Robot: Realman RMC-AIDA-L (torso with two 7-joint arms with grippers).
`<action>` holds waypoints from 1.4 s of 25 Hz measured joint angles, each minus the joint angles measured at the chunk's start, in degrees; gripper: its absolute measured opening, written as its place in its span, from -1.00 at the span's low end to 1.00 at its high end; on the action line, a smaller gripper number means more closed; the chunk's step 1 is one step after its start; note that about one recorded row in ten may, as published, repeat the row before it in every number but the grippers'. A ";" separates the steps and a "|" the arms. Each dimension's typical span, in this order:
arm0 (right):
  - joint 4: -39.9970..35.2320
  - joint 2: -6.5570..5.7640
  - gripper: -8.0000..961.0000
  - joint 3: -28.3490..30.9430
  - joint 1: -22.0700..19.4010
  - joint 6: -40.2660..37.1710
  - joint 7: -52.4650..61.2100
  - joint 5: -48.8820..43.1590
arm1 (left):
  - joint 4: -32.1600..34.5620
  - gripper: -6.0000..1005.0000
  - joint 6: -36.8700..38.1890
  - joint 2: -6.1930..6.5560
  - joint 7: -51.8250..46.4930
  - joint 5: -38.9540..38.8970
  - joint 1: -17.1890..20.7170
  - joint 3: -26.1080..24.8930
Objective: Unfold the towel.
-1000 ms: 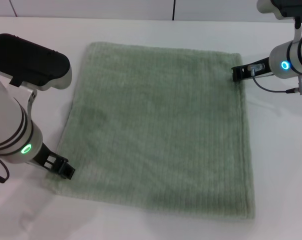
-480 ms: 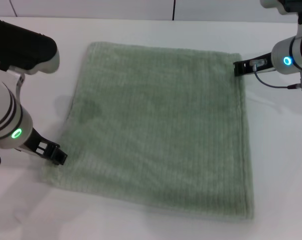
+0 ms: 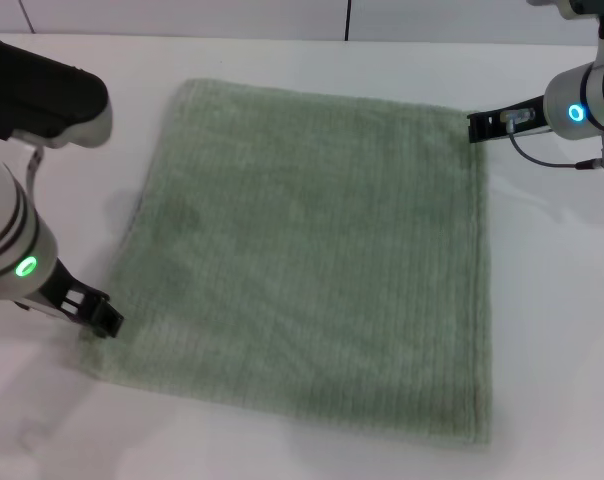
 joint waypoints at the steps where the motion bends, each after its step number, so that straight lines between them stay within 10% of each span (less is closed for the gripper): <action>1: 0.01 0.00 -0.99 0.00 0.00 0.03 0.00 0.00 | -0.43 0.71 -0.52 -0.39 0.06 -0.03 -0.01 0.13; 16: 6.53 0.23 -0.99 -0.11 -1.91 1.39 0.00 0.02 | -7.38 0.71 -0.53 -1.44 1.04 -0.07 -3.35 1.15; 24: 30.37 0.80 -0.99 -2.23 -12.85 -0.71 -3.00 8.15 | -8.98 0.71 26.43 -0.73 18.76 0.01 0.10 -6.58; 27: 37.12 0.80 -0.99 -2.75 -18.11 -5.11 -8.08 16.33 | -9.63 0.71 52.95 -4.97 32.33 -0.07 8.13 -12.68; 34: 41.41 1.14 -0.99 -6.35 -34.21 -17.30 -40.41 53.29 | -1.73 0.71 102.74 -5.29 39.46 -0.28 21.26 -8.51; 35: 41.41 1.14 -0.99 -6.35 -34.21 -17.30 -40.41 53.29 | 9.32 0.71 127.42 -5.46 39.83 -0.81 24.93 -6.41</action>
